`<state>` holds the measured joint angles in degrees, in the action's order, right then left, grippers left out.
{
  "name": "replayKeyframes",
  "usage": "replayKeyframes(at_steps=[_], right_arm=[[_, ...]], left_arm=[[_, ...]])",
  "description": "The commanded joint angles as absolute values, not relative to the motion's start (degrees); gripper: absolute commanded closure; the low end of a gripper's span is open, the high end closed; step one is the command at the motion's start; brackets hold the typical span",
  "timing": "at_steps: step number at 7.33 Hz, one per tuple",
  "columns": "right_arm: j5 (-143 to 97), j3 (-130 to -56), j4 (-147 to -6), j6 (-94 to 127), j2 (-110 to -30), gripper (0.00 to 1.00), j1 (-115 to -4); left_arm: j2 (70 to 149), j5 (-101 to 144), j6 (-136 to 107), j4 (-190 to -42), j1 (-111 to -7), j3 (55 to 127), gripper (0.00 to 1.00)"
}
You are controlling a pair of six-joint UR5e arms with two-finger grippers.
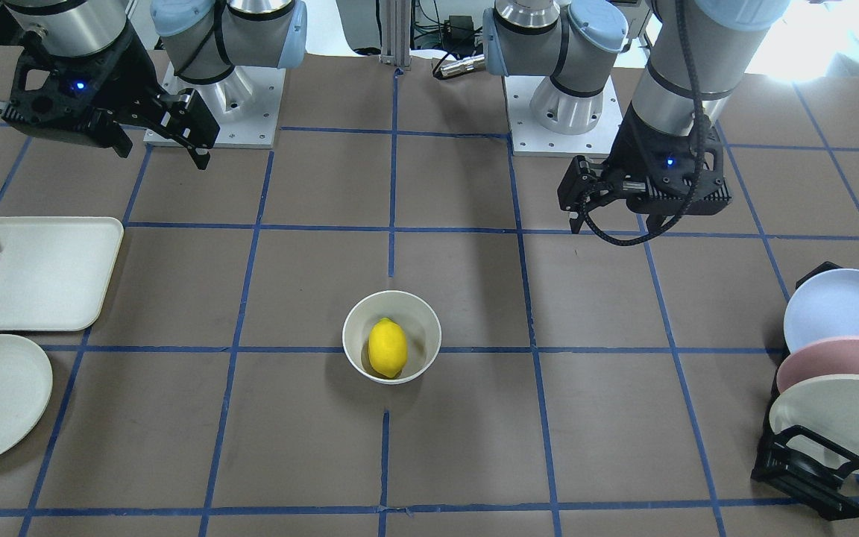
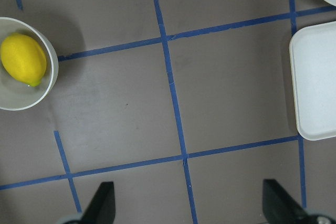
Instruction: Place bowl and put lemon in it
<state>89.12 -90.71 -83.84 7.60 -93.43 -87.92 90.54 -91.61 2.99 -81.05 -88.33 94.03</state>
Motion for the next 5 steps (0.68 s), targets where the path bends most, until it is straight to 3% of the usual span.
replayKeyframes(at_steps=[1,5], right_arm=[[89.1,-90.6,-84.3,7.6,-93.4,0.0,-87.9],[89.0,-90.8,-84.3,7.6,-93.1,0.0,-87.9]], left_arm=[[90.3,-91.6,3.0,-83.4,-88.3,93.3,0.0],[88.5,-91.4,3.9,-86.3,-88.4,93.3,0.0]])
